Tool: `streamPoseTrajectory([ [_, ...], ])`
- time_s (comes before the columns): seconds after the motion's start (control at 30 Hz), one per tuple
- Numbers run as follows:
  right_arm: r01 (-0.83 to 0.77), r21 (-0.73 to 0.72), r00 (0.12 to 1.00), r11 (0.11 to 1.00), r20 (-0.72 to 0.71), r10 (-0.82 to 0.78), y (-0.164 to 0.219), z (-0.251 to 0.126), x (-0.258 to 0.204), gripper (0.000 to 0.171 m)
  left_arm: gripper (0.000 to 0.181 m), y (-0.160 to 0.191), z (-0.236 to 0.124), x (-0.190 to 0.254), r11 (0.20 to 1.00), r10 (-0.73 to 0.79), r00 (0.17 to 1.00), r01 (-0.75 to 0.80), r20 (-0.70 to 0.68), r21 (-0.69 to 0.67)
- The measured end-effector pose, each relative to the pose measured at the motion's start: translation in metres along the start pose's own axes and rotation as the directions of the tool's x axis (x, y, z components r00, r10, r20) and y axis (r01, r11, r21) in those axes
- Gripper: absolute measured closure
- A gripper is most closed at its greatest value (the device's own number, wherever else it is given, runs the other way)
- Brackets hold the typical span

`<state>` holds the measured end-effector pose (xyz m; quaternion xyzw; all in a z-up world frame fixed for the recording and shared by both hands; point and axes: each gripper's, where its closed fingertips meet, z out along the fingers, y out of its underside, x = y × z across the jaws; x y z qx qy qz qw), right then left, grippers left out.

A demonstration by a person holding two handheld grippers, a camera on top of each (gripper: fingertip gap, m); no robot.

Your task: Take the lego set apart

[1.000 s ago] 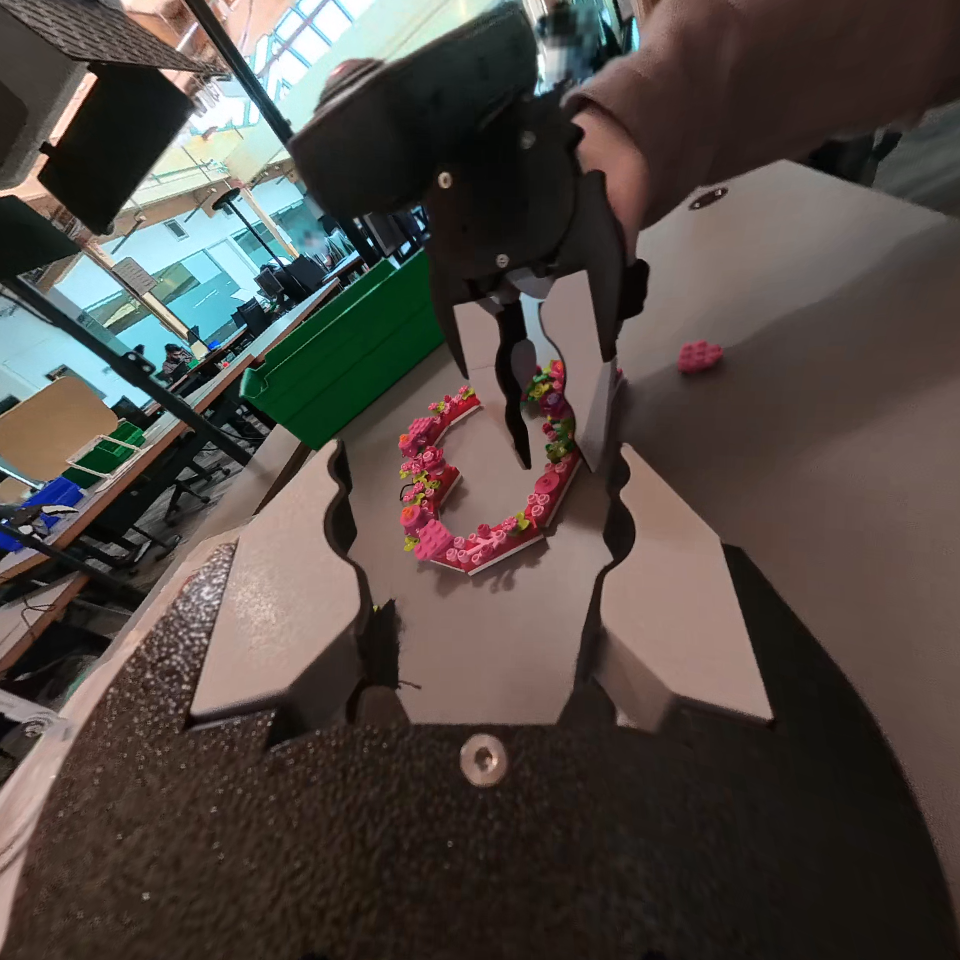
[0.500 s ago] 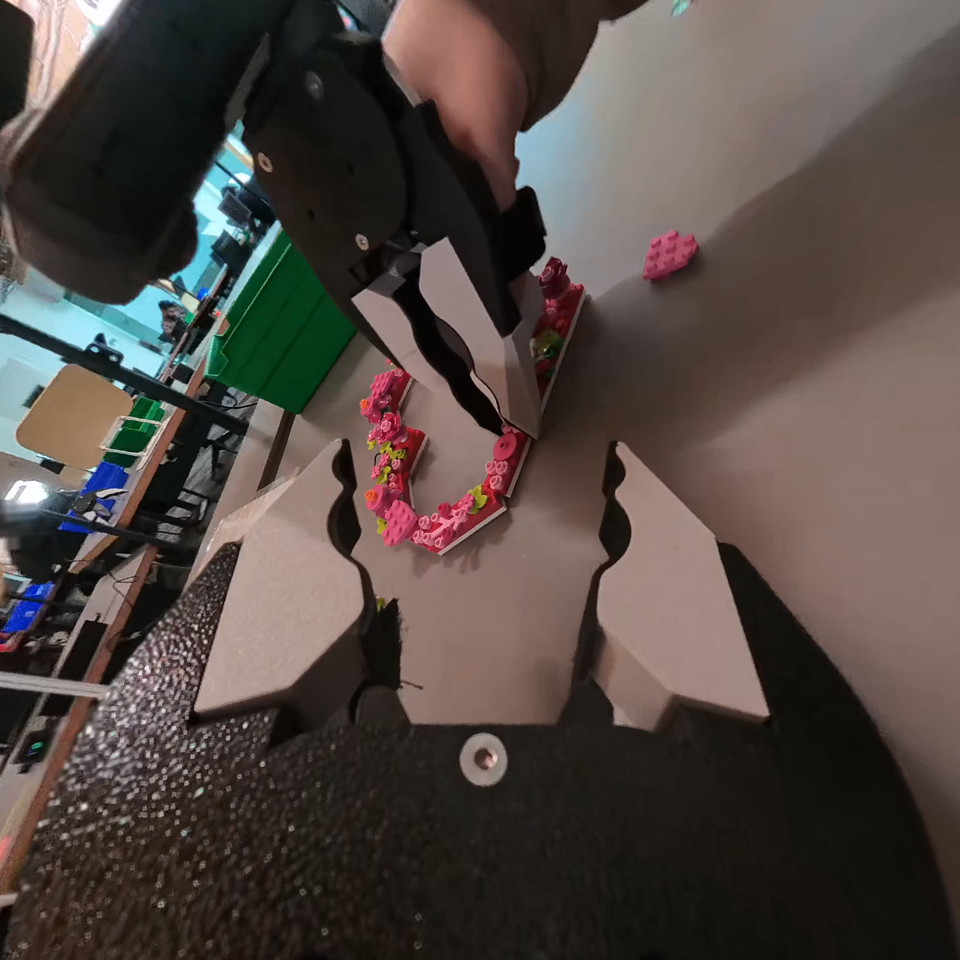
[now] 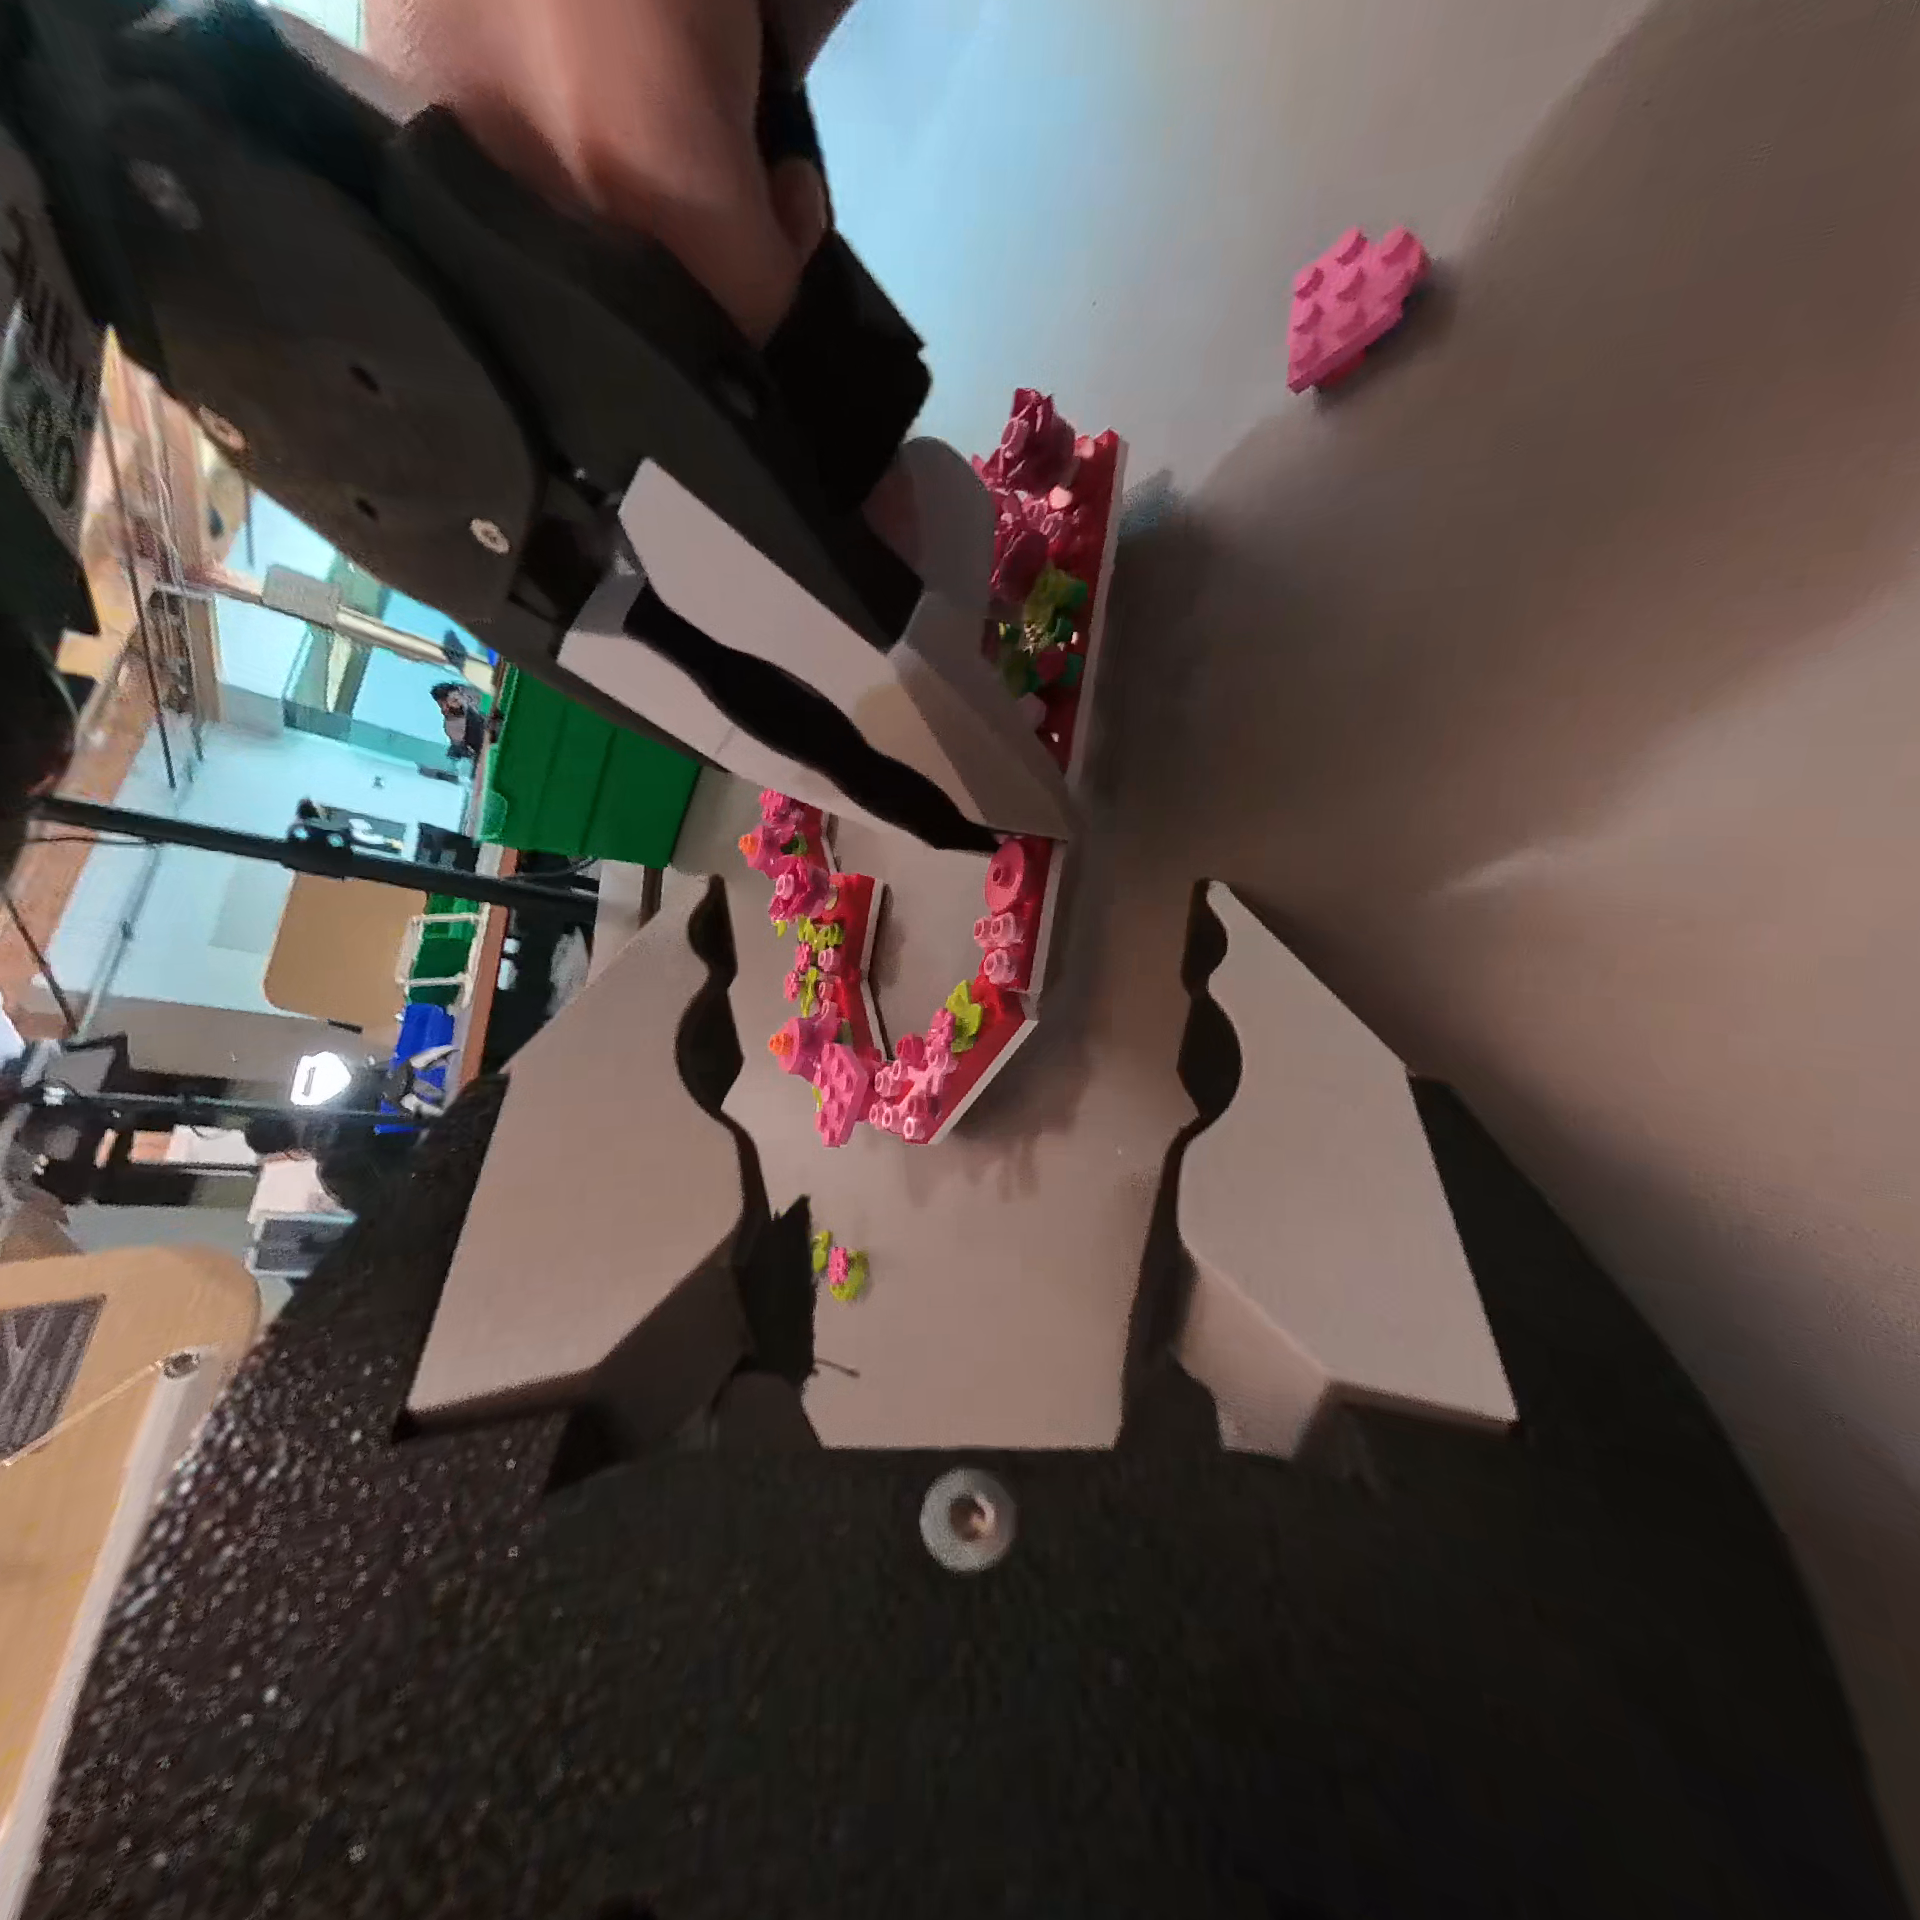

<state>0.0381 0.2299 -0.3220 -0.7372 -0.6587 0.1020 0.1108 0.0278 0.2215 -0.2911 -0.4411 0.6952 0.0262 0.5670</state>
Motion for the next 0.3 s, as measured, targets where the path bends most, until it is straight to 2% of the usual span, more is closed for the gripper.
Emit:
streamPoseTrajectory([
  [0.03, -0.001, 0.003, 1.000, 1.000, 0.001, 0.001, 0.000, 0.000, 0.001, 0.156, 0.098, 0.001, 0.000, -0.001, 1.000, 0.020, 1.000, -0.021, 0.006, 0.002],
  [0.13, -0.008, 0.015, 1.000, 1.000, -0.001, 0.008, -0.002, -0.002, 0.002, 0.156, 0.100, 0.005, 0.003, -0.005, 0.997, 0.076, 0.997, -0.075, 0.035, -0.010],
  [0.23, -0.013, 0.019, 1.000, 1.000, 0.002, 0.013, -0.003, -0.003, 0.002, 0.156, 0.093, 0.008, 0.005, -0.014, 0.992, 0.126, 0.988, -0.124, 0.092, -0.021],
  [0.3, -0.013, 0.014, 1.000, 1.000, 0.005, 0.013, -0.002, -0.004, 0.002, 0.156, 0.097, 0.010, 0.008, -0.014, 0.989, 0.150, 0.984, -0.148, 0.101, -0.032],
])
